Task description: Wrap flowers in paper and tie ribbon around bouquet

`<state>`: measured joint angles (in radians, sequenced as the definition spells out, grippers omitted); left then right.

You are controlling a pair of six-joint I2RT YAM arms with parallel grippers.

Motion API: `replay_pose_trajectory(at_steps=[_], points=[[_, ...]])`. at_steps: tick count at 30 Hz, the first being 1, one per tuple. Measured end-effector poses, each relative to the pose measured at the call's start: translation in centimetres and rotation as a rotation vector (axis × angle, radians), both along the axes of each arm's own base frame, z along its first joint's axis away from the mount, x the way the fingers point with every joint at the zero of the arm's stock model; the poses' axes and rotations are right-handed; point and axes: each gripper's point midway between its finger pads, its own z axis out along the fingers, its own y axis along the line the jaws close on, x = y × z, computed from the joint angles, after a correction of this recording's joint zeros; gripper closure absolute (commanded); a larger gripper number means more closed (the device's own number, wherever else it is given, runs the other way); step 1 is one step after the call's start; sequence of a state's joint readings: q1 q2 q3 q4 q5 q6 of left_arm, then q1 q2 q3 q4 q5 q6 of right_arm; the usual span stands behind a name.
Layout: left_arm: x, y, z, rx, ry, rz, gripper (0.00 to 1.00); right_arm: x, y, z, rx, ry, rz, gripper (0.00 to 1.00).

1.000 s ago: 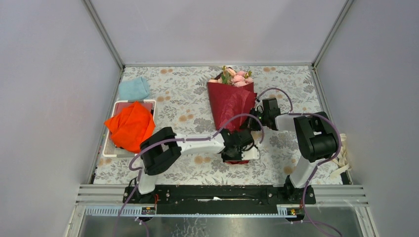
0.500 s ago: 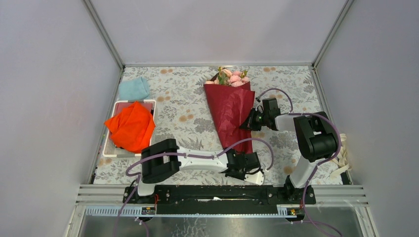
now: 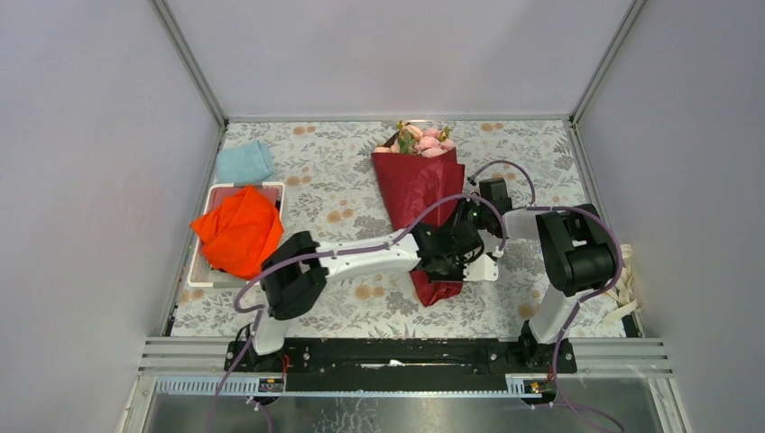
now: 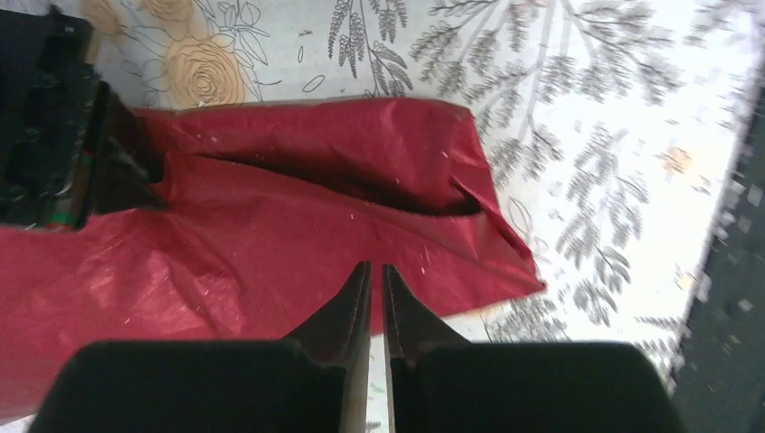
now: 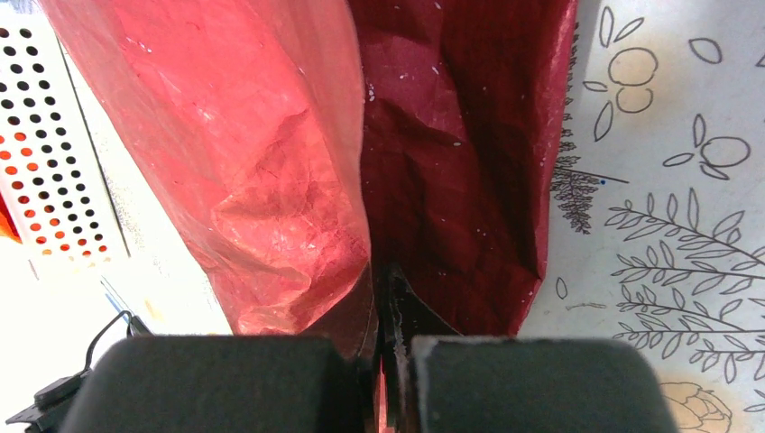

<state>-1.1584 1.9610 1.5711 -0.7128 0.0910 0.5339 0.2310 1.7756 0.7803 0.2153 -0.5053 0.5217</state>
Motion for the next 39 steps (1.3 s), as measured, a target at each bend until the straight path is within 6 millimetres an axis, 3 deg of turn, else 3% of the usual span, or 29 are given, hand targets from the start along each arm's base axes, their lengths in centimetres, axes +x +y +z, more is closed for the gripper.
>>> replay_pose_trajectory(at_steps=[3, 8, 14, 16, 19, 21, 25, 32, 34, 37, 38, 39], points=[[1.2, -0.2, -2.7, 0.037, -0.01, 0.045, 0.86, 0.0, 0.0, 0.0, 0.0, 0.0, 0.0, 1.0], [0.3, -0.4, -6.6, 0.077, 0.0, 0.04, 0.85, 0.0, 0.0, 0.0, -0.002, 0.003, 0.001, 0.85], [0.0, -0.5, -6.8, 0.035, -0.017, 0.031, 0.85, 0.6, -0.9, 0.9, -0.064, -0.015, -0.006, 0.46], [-0.1, -0.5, -6.8, 0.023, -0.021, 0.03, 0.84, 0.9, -1.9, 1.3, -0.098, -0.028, -0.026, 0.27], [-0.1, -0.5, -6.8, 0.007, -0.028, 0.024, 0.84, 1.4, -4.3, 2.0, -0.145, -0.04, -0.084, 0.1], [-0.1, -0.5, -6.8, 0.001, -0.031, 0.021, 0.84, 1.9, -5.6, 2.4, -0.163, -0.054, -0.113, 0.07], [-0.1, -0.5, -6.8, -0.004, -0.034, 0.019, 0.84, 2.3, -5.9, 2.1, -0.15, -0.042, -0.1, 0.11], [-0.1, -0.5, -6.8, -0.005, -0.035, 0.019, 0.83, 3.3, -2.9, 2.3, 0.025, -0.079, -0.003, 0.21], [0.0, -0.5, -6.8, -0.007, -0.034, 0.022, 0.83, 3.4, -2.5, 2.3, 0.054, -0.082, 0.005, 0.36], [0.3, -0.4, -6.8, -0.011, -0.034, 0.028, 0.8, 3.3, -2.3, 1.6, 0.072, -0.076, 0.0, 0.8], [0.4, -0.3, -6.7, -0.014, -0.032, 0.029, 0.78, 3.0, -2.3, 1.2, 0.075, -0.057, -0.01, 0.93], [0.5, -0.3, -6.7, -0.018, -0.029, 0.031, 0.76, 2.6, -2.3, 0.7, 0.08, -0.037, -0.015, 0.98]])
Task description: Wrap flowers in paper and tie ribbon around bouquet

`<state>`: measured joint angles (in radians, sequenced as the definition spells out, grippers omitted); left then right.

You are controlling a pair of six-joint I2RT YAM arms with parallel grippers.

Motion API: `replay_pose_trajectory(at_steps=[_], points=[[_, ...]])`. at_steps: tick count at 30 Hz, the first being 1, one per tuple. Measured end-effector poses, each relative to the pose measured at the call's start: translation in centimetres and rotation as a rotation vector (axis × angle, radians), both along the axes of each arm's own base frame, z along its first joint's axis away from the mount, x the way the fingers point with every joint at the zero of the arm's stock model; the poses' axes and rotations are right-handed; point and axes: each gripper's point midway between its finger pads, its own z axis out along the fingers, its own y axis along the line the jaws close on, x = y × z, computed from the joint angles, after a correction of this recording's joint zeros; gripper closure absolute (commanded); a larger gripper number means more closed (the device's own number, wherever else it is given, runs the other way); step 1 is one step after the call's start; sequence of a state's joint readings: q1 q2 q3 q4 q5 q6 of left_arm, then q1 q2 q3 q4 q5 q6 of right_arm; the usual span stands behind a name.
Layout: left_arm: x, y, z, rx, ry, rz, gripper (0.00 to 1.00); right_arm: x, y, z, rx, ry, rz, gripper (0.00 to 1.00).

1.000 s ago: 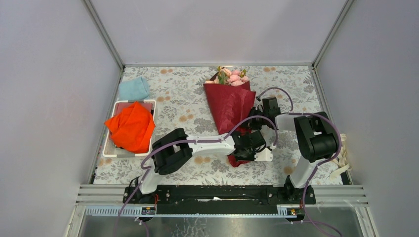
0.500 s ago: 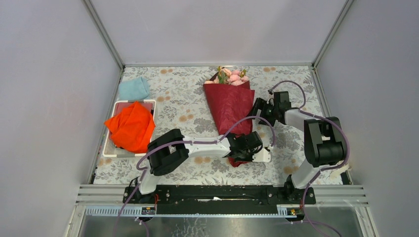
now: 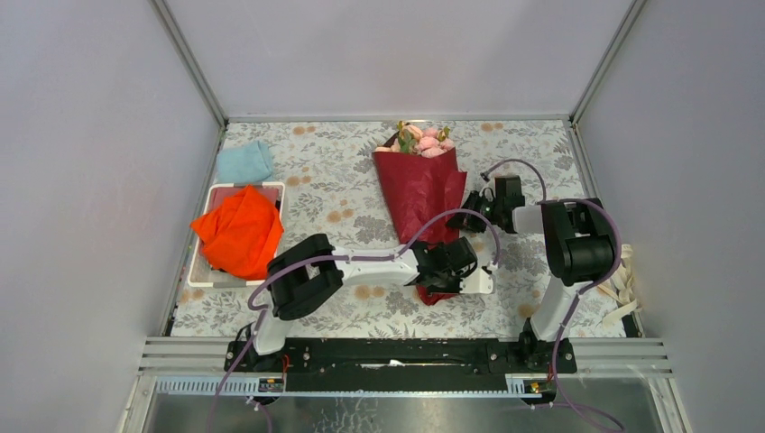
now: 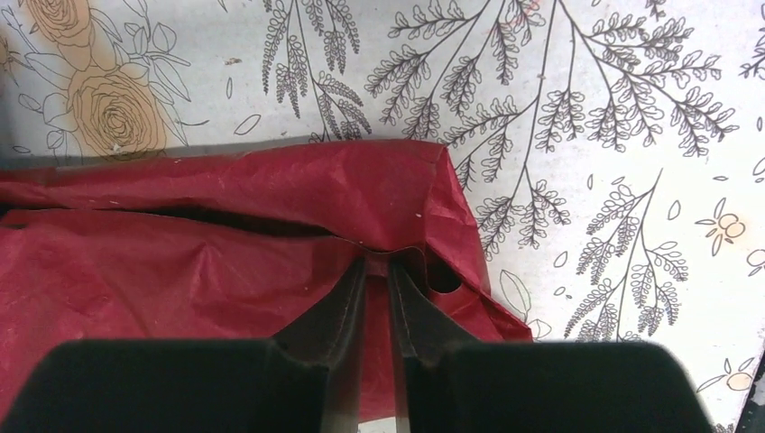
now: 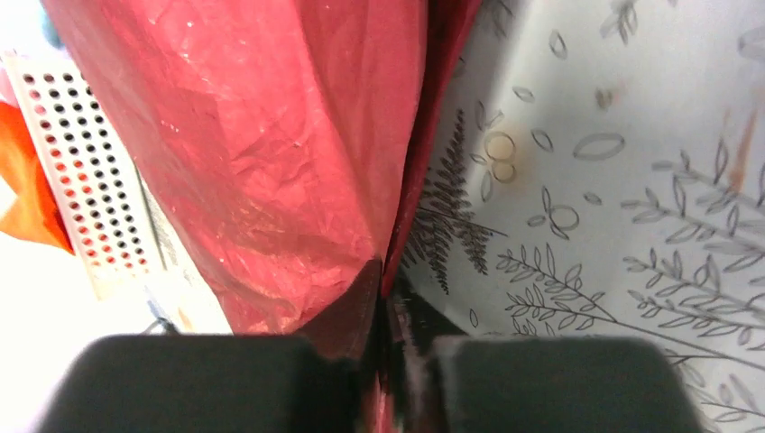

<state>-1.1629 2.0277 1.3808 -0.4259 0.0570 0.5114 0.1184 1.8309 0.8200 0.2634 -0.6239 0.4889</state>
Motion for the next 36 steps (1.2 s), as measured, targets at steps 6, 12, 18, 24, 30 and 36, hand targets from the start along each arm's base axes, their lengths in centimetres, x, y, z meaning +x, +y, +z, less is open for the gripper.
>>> replay_pose_trajectory(at_steps=[6, 12, 18, 24, 30, 36], points=[[1.1, 1.1, 0.4, -0.004, 0.044, 0.035, 0.36, -0.7, 0.4, -0.7, 0.059, 0.048, -0.06, 1.0], [4.1, 3.3, 4.1, -0.046, 0.116, 0.198, 0.15, -2.1, 2.2, -0.6, 0.105, 0.066, -0.143, 1.0], [8.9, 4.9, 8.8, -0.174, 0.08, 0.438, 0.02, -3.9, 6.5, 0.3, 0.146, 0.077, -0.214, 1.0], [9.1, 6.4, 6.8, -0.151, 0.073, 0.54, 0.02, -3.1, 8.9, 2.0, 0.23, 0.071, -0.303, 1.0], [8.7, 8.5, 4.1, -0.102, 0.055, 0.619, 0.06, -2.2, 9.4, 2.8, 0.267, 0.074, -0.366, 1.0], [9.7, 8.0, 4.2, -0.147, 0.024, 0.663, 0.07, -1.7, 10.0, 3.4, 0.302, 0.083, -0.394, 1.0]])
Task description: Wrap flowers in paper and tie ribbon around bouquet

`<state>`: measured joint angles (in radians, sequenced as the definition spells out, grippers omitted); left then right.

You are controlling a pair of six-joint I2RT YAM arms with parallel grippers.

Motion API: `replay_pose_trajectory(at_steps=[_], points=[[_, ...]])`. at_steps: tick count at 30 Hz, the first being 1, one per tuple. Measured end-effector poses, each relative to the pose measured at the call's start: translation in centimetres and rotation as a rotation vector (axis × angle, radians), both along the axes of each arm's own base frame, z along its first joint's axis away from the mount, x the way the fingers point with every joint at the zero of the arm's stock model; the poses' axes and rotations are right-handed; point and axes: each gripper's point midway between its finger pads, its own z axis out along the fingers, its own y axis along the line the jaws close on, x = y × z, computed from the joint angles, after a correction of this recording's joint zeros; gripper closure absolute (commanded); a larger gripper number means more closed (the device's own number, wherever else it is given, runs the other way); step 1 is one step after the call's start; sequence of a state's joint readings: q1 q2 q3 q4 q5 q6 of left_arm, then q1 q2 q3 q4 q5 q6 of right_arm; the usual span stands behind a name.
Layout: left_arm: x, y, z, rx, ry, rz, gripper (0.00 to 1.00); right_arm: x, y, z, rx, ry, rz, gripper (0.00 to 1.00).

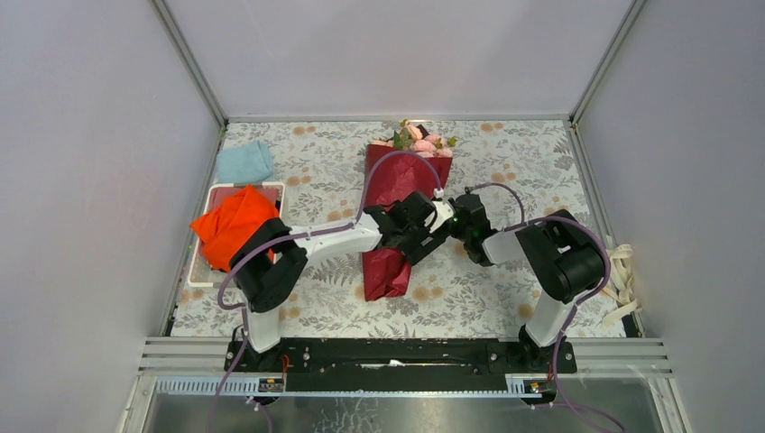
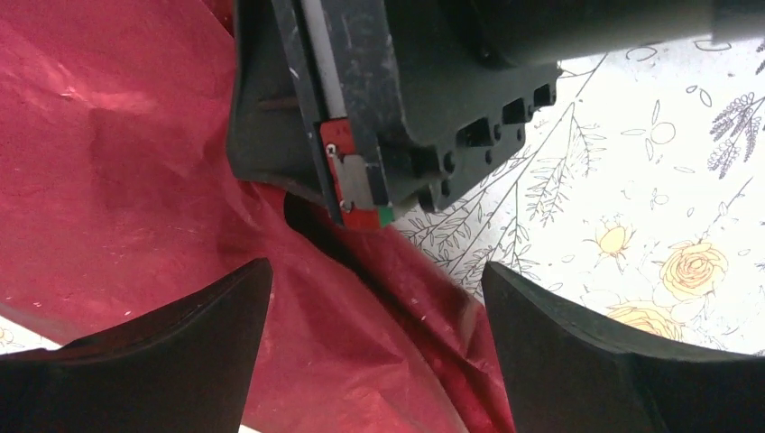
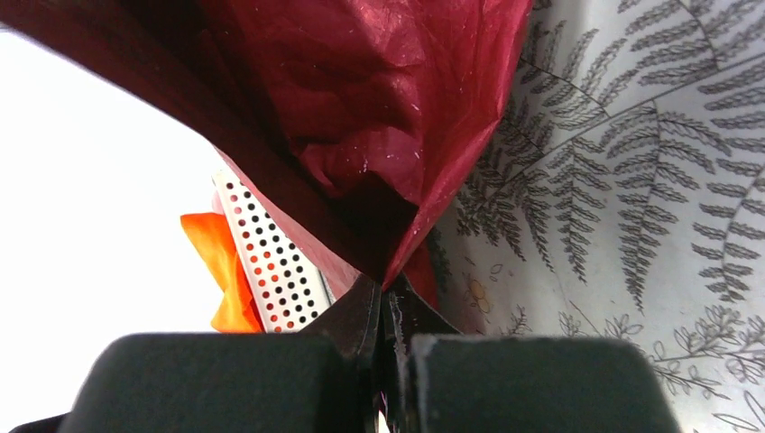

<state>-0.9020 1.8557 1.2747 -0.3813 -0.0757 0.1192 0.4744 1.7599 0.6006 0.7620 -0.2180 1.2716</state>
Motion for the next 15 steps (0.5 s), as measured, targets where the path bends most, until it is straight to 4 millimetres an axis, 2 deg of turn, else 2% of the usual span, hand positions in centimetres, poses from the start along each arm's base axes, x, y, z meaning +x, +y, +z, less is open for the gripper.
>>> replay_pose_trajectory(at_steps=[5, 7, 11, 15], points=[[0.4, -0.2, -0.5, -0.006, 0.001, 0.022, 0.08, 0.4, 0.2, 0.3, 0.019, 0.001, -0.01, 1.0], [0.6, -0.3, -0.6, -0.009, -0.003, 0.026, 0.11, 0.4, 0.3, 0.4, 0.024, 0.002, -0.012, 1.0], [1.4, -0.4, -0.6, -0.008, -0.038, 0.044, 0.22, 0.5, 0.3, 0.4, 0.025, 0.002, -0.013, 1.0], [2.1, -0.5, -0.9, -0.008, -0.06, 0.055, 0.44, 0.5, 0.3, 0.4, 0.022, 0.0, -0.015, 1.0]])
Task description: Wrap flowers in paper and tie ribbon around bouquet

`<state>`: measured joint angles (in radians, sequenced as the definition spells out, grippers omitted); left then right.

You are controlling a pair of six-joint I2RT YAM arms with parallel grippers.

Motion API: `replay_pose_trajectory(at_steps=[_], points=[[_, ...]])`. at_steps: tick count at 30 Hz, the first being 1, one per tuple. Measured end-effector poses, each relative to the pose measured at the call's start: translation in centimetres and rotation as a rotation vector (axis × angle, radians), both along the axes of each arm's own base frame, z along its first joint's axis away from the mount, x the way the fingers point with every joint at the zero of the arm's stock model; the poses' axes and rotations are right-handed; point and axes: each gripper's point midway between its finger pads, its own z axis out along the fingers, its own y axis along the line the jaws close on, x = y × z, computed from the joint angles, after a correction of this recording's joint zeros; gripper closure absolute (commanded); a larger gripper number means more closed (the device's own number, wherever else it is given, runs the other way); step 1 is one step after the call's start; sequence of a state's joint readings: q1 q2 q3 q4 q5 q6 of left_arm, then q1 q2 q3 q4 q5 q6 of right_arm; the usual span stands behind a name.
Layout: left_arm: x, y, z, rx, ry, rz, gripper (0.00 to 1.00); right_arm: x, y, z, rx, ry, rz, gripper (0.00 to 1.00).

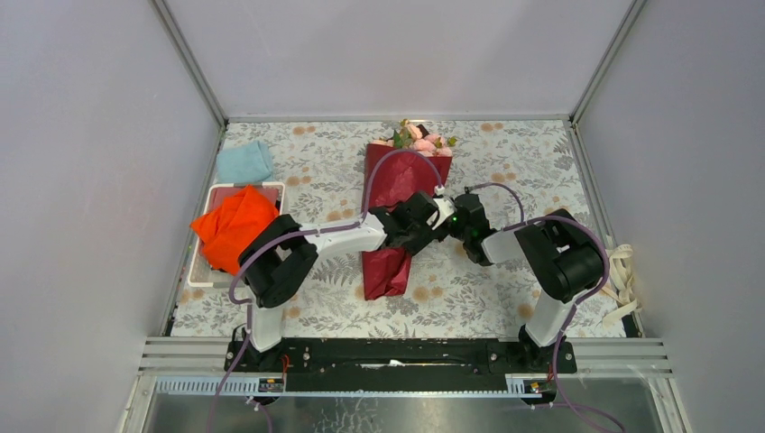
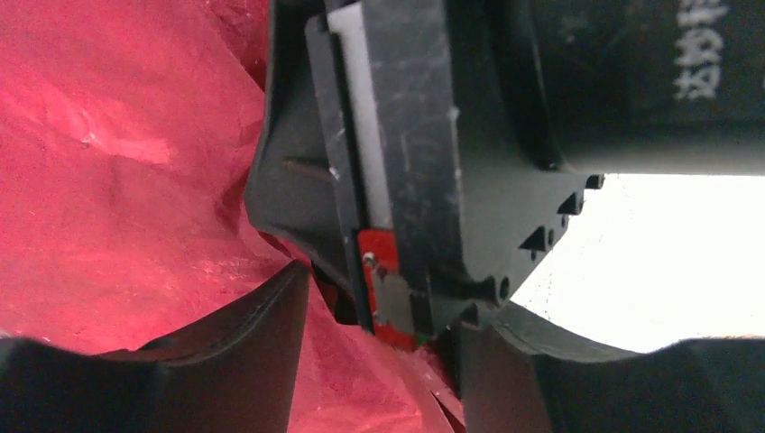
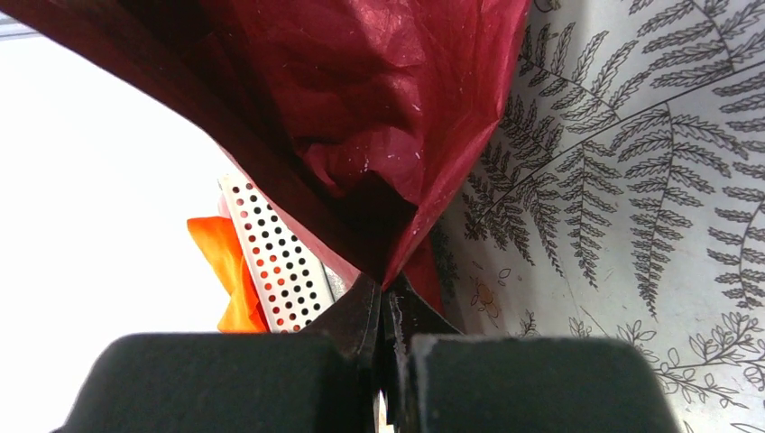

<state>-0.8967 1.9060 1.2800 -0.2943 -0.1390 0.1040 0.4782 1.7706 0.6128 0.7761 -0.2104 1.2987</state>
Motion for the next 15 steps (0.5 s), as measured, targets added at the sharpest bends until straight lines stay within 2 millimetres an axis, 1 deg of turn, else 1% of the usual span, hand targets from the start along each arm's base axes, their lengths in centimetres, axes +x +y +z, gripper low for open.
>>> replay_pose_trajectory(at_steps=[2, 7, 10, 12, 13, 15], points=[[0.2, -0.1, -0.3, -0.002, -0.002, 0.006, 0.54, 0.0, 0.0, 0.0, -0.003, -0.003, 0.002, 1.0], [0.9, 0.4, -0.4, -0.012, 0.003, 0.035, 0.74, 0.1, 0.1, -0.1, -0.027, -0.012, 0.018, 1.0], [1.0, 0.5, -0.4, -0.021, 0.012, 0.041, 0.85, 0.3, 0.1, -0.2, -0.051, -0.013, 0.026, 0.96], [1.1, 0.6, -0.4, -0.026, 0.02, 0.045, 0.98, 0.4, 0.2, -0.4, -0.07, -0.016, 0.041, 0.89], [1.2, 0.7, -0.5, -0.029, 0.023, 0.051, 1.0, 0.5, 0.3, -0.5, -0.082, -0.015, 0.052, 0.83], [1.5, 1.1, -0.5, -0.039, 0.037, 0.067, 1.0, 0.7, 0.6, -0.4, -0.108, -0.022, 0.084, 0.67]])
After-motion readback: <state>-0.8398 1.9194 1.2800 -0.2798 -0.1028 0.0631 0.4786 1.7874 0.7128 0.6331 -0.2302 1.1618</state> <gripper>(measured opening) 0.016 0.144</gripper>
